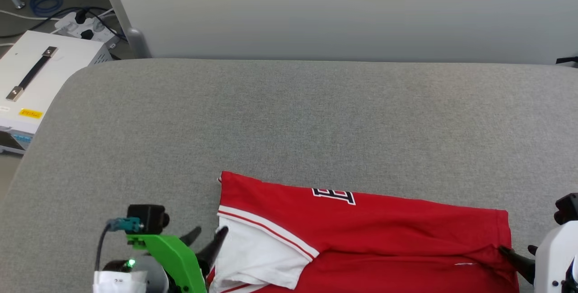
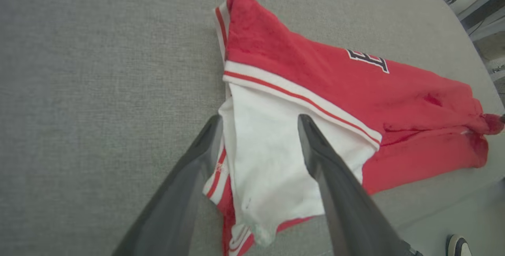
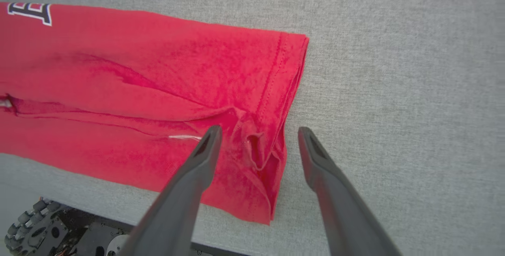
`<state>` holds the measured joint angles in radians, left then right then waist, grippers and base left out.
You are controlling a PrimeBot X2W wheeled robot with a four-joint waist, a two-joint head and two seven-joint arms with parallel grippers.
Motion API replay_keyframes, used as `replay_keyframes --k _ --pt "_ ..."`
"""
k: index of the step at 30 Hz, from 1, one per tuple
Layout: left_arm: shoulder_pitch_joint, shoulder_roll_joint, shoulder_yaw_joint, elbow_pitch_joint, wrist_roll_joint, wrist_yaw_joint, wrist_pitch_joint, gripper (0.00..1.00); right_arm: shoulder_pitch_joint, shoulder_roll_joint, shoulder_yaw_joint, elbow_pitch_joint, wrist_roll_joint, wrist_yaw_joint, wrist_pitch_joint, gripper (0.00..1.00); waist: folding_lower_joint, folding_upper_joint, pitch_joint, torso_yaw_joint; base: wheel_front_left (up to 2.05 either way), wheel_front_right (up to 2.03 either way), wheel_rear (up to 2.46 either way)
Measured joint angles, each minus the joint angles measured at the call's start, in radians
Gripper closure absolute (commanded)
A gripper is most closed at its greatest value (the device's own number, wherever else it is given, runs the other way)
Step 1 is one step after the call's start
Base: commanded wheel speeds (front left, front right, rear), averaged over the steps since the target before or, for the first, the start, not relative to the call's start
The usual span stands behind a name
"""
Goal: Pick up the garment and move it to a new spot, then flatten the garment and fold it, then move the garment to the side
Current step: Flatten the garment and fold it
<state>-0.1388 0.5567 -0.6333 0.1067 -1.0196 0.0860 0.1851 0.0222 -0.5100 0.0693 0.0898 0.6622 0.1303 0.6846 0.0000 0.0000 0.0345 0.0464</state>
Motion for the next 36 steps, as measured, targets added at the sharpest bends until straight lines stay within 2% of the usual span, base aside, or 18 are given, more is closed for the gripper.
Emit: replay_keyframes --k 3,8,12,16,23,29,36 --pt "0.0 -0.014 0.054 -0.026 0.01 0.015 -0.11 0.0 0.016 0.051 -0.078 -0.029 -0.029 0.0 0.044 0.0 0.0 0.0 -0.007 0.0 0.0 0.0 0.0" --pt "-0.002 -0.038 0.094 -0.049 0.074 0.014 -0.274 0.0 0.03 0.165 -0.19 -0.048 -0.066 0.0 0.091 0.0 0.0 0.0 0.002 0.006 0.0 0.0 0.0" --pt "-0.003 -0.043 0.095 -0.034 0.13 0.014 -0.351 0.0 0.031 0.242 -0.262 -0.032 -0.078 0.0 0.094 0.0 0.0 0.0 0.02 0.01 0.0 0.0 0.0" --pt "-0.003 -0.057 0.114 -0.011 0.146 0.015 -0.398 0.0 0.028 0.278 -0.309 0.005 -0.114 0.0 0.074 0.0 0.0 0.0 0.043 0.017 0.0 0.0 0.0" --pt "-0.005 -0.062 0.126 0.04 0.178 0.015 -0.422 0.0 0.0 0.316 -0.341 0.073 -0.132 0.0 0.045 0.0 0.0 0.0 0.081 0.032 0.0 0.0 0.0" --pt "-0.005 -0.069 0.133 0.056 0.179 0.005 -0.431 0.0 -0.015 0.311 -0.343 0.107 -0.134 0.0 0.007 0.0 0.0 0.0 0.094 0.042 0.0 0.0 0.0" --pt "-0.006 -0.077 0.137 0.071 0.183 -0.004 -0.432 0.0 -0.03 0.29 -0.287 0.14 -0.122 0.0 0.006 0.0 0.0 0.0 0.117 0.043 0.0 0.0 0.0"
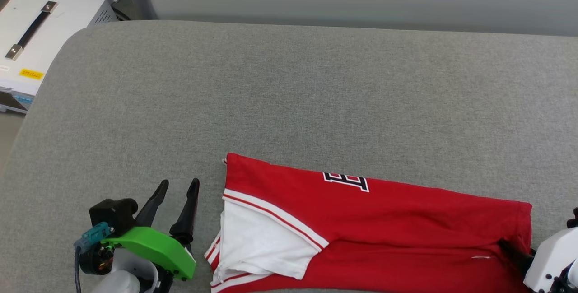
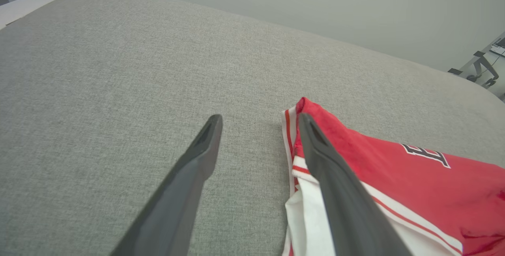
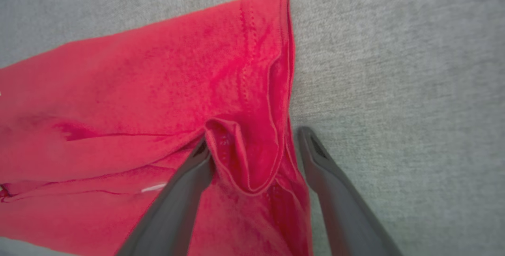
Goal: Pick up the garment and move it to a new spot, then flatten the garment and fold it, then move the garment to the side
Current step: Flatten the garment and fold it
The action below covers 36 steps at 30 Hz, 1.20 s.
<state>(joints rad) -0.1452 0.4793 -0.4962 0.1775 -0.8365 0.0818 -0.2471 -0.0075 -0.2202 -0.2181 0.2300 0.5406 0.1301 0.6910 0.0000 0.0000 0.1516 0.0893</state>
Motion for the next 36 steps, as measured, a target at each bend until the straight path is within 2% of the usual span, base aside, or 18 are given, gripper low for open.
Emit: replay_keyframes --k 1,2,3,5,18,30,36 --pt "0.0 -0.002 0.0 0.002 0.0 -0.001 0.0 0.0 -0.001 -0.004 0.009 0.003 0.007 0.0 0.001 0.13 0.0 0.0 0.003 0.0 0.0 0.0 0.0" --pt "-0.001 -0.004 0.0 0.005 0.0 -0.004 0.0 0.0 -0.001 -0.007 0.02 0.004 0.015 0.0 0.001 0.54 0.0 0.0 0.005 0.0 0.0 0.0 0.0" --pt "-0.002 -0.006 -0.001 0.007 0.0 -0.006 0.0 0.0 -0.002 -0.009 0.034 0.005 0.027 -0.001 0.003 0.79 0.0 0.0 0.006 0.0 0.0 0.0 0.0" --pt "-0.005 -0.009 0.0 0.011 0.0 -0.008 0.0 0.0 -0.005 -0.016 0.048 0.006 0.045 -0.003 0.004 1.0 0.0 0.0 0.008 -0.001 0.0 0.0 0.0" --pt "-0.011 -0.014 -0.001 0.039 0.0 -0.017 -0.001 0.0 -0.015 -0.057 0.063 0.069 0.046 0.003 -0.077 1.0 0.0 0.0 -0.038 -0.005 0.0 0.0 0.0" --pt "-0.006 -0.018 0.007 0.035 0.0 -0.017 -0.007 0.0 -0.015 -0.155 -0.031 0.109 -0.01 0.002 -0.132 1.0 0.0 0.0001 -0.082 -0.022 0.0 0.0 0.0" --pt "0.014 -0.036 0.024 0.028 -0.01 -0.025 -0.008 0.0 -0.011 -0.136 -0.025 0.042 0.011 0.001 -0.108 1.0 0.0 0.0 -0.105 -0.032 0.0 0.0 0.0"
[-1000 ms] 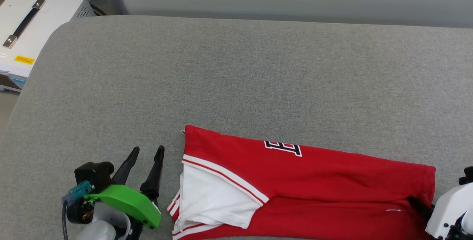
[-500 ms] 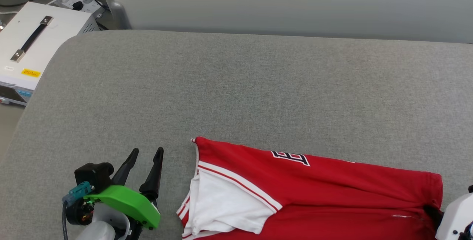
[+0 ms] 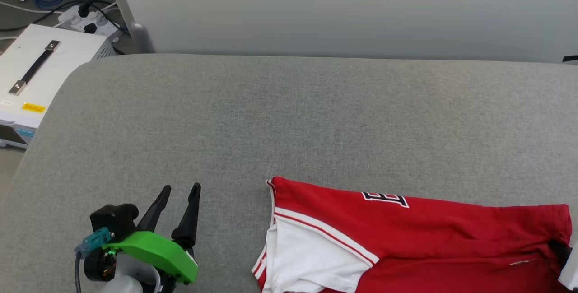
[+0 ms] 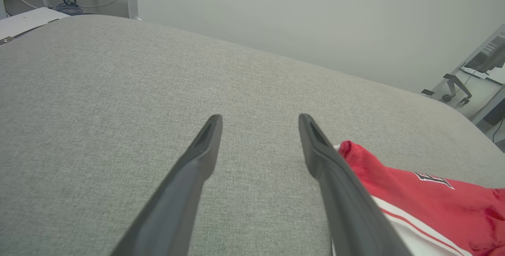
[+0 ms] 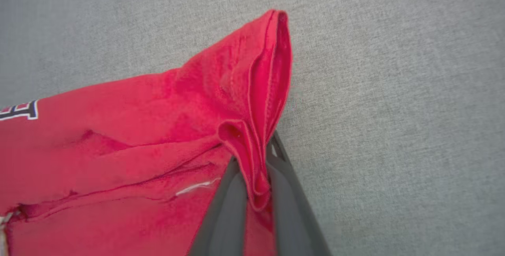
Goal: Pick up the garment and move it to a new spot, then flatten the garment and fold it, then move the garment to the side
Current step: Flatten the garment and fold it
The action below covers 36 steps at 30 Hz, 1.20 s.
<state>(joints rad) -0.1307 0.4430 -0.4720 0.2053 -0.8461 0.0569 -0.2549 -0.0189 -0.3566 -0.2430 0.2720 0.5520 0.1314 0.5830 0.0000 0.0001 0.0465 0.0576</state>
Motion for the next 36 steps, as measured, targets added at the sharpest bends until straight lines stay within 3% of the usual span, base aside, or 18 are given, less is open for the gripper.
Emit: replay_keyframes --k 10,21,28,32,36 --pt "0.028 -0.005 0.012 -0.006 0.0 0.0 -0.001 0.0 0.066 0.088 0.046 -0.237 0.054 0.0 0.108 1.0 0.0 0.0 -0.048 -0.004 0.0 0.0 0.0" --pt "0.032 -0.015 0.025 0.003 0.0 -0.01 -0.001 0.0 0.096 0.264 0.177 -0.409 0.115 0.0 0.236 1.0 0.0 0.0 -0.05 0.054 0.0 0.0 0.0" --pt "0.033 -0.019 0.035 0.012 0.001 -0.018 -0.001 0.0 0.064 0.304 0.265 -0.392 0.194 0.0 0.213 1.0 0.0 0.0 -0.054 0.089 0.0 0.0 0.0" --pt "0.033 -0.017 0.042 0.017 0.009 -0.018 -0.001 0.0 0.032 0.305 0.341 -0.304 0.303 0.0 0.123 1.0 0.0 0.0 -0.057 0.106 0.0 0.0 0.0" --pt "0.033 -0.017 0.048 0.02 0.01 -0.018 -0.001 0.0 -0.021 0.305 0.439 -0.222 0.321 -0.001 0.064 1.0 0.0 0.0 -0.056 0.121 0.0 0.0 0.0"
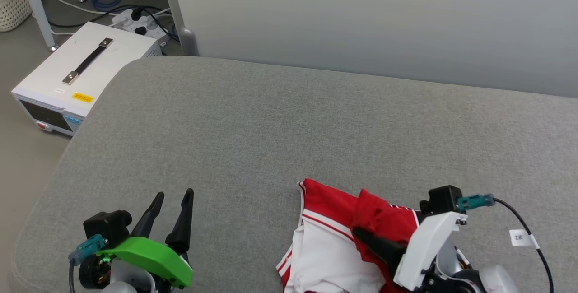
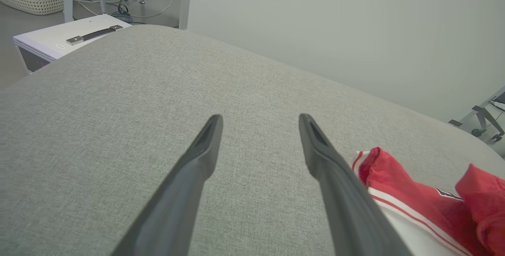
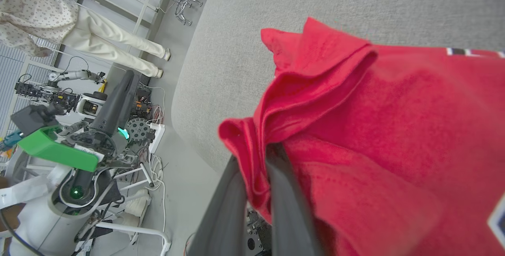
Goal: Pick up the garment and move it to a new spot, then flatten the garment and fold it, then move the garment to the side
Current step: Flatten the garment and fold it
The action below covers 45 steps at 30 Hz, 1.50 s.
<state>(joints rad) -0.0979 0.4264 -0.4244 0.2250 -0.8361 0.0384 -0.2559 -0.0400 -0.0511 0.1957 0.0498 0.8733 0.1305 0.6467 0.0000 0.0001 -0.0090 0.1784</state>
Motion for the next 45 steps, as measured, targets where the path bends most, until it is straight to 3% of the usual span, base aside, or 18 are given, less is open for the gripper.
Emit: replay_keyframes --k 6,14,15,16,25,31,37,45 --pt "-0.001 0.0 0.006 0.0 0.001 0.0 0.0 0.0 -0.073 0.002 0.086 0.138 -0.011 0.0 -0.084 1.0 0.0 0.0 0.014 0.019 0.0 0.0 0.0" --pt "-0.002 -0.001 0.011 0.004 0.001 0.0 0.0 0.0 -0.161 0.002 0.176 0.283 0.06 0.0 -0.167 1.0 0.0 0.0 0.03 0.042 0.0 0.0 0.0" --pt "-0.002 -0.001 0.012 0.004 0.001 0.0 0.0 0.0 -0.168 0.003 0.182 0.297 0.062 0.0 -0.175 0.63 0.0 -0.0001 0.031 0.043 0.0 0.0 0.0" --pt "-0.002 -0.001 0.012 0.005 0.001 -0.001 0.0 0.0 -0.175 0.003 0.188 0.313 0.061 0.0 -0.188 0.0 0.0 0.0 0.031 0.043 0.0 0.0 0.0" --pt "-0.001 0.0 0.018 0.014 0.001 0.0 0.0 0.0 -0.21 0.003 0.291 0.313 0.146 0.0 -0.211 0.0 0.0 0.0 0.007 0.033 0.0 0.0 0.0" --pt "0.0 0.0 0.018 0.006 0.0 0.0 0.0 0.0 -0.245 0.005 0.279 0.279 0.16 0.0 -0.213 0.0 0.0 0.0 -0.011 0.009 0.0 0.0 0.0" --pt "0.0 -0.009 0.02 -0.021 0.002 0.0 0.0 0.0 -0.285 -0.013 0.156 0.211 -0.096 0.0 -0.223 0.0 0.0 0.0 -0.02 -0.029 0.0 0.0 0.0" --pt "0.0 -0.059 0.074 -0.078 0.071 -0.018 0.0 0.0 -0.279 -0.212 0.013 0.029 -0.395 0.0 -0.349 0.0 0.0 0.0 -0.023 -0.081 0.0 0.0 0.0"
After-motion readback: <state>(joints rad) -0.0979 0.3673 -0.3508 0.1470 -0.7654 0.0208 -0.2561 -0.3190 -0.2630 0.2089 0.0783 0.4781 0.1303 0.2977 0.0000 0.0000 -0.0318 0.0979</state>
